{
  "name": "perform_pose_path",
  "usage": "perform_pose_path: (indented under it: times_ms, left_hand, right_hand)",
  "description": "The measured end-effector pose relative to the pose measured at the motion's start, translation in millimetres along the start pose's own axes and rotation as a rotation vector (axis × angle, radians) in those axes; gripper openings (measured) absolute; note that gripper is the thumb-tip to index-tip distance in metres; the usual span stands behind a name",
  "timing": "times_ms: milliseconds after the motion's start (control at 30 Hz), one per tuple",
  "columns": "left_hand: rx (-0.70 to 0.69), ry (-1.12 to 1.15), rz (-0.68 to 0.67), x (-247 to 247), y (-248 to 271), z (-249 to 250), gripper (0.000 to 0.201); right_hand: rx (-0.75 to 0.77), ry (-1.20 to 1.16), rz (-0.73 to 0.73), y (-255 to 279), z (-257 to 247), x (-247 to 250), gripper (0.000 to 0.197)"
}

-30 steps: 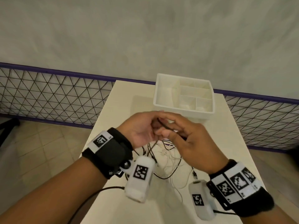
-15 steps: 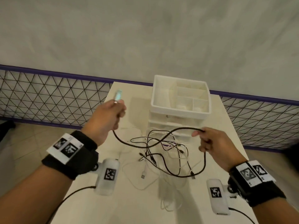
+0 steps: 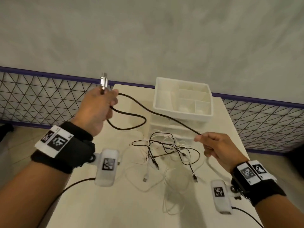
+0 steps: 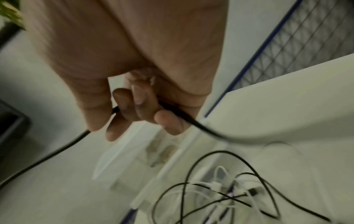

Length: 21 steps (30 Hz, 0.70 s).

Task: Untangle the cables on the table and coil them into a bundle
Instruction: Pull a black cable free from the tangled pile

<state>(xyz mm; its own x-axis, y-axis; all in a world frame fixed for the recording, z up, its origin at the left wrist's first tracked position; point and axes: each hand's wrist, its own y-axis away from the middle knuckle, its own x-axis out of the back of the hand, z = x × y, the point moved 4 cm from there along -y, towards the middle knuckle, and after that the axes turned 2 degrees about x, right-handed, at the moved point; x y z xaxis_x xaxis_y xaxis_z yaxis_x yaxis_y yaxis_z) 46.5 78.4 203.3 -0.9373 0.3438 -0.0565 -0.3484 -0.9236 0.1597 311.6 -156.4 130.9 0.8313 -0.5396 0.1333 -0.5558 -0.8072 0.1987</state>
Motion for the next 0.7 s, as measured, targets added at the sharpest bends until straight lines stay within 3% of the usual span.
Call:
perform_pose_path:
  times_ms: [67,167,233,300,400,467,533,600,700]
  left_hand:
    - [0.0,-0.045,0.099,17,-5,-4,0.007]
    - [0.009,-0.139,0.179,25,-8,-20,0.012]
    - [0.02,-0.216,0.213,25,-7,-34,0.016]
    - [0.027,-0.264,0.209,23,-9,-51,0.025]
    - [0.036,-0.319,0.084,17,-14,-74,0.036]
    - [0.085,-0.274,0.009,14,-19,-94,0.033]
    - [0.18,-0.166,0.063,19,-23,-120,0.029]
    - [0.321,-0.137,0.186,29,-23,-153,0.026]
    - [0.525,-0.285,0.265,41,-19,-201,0.018]
  right_hand:
    - [-0.022,-0.001,0.01,0,13,11,0.071]
    - [-0.037,0.132,0.013,-5,18,26,0.066]
    - [-0.016,0.373,0.055,-13,15,38,0.041]
    - [0.009,0.707,0.186,-28,16,59,0.022]
    - [-0.009,1.084,0.345,-46,27,89,0.044]
    - [-0.089,1.096,0.272,-49,40,90,0.07]
    - [-0.114,1.046,0.179,-43,56,76,0.075]
    - [-0.093,1.018,0.113,-31,71,54,0.066]
    - [-0.131,0.96,-0.033,-11,94,19,0.043]
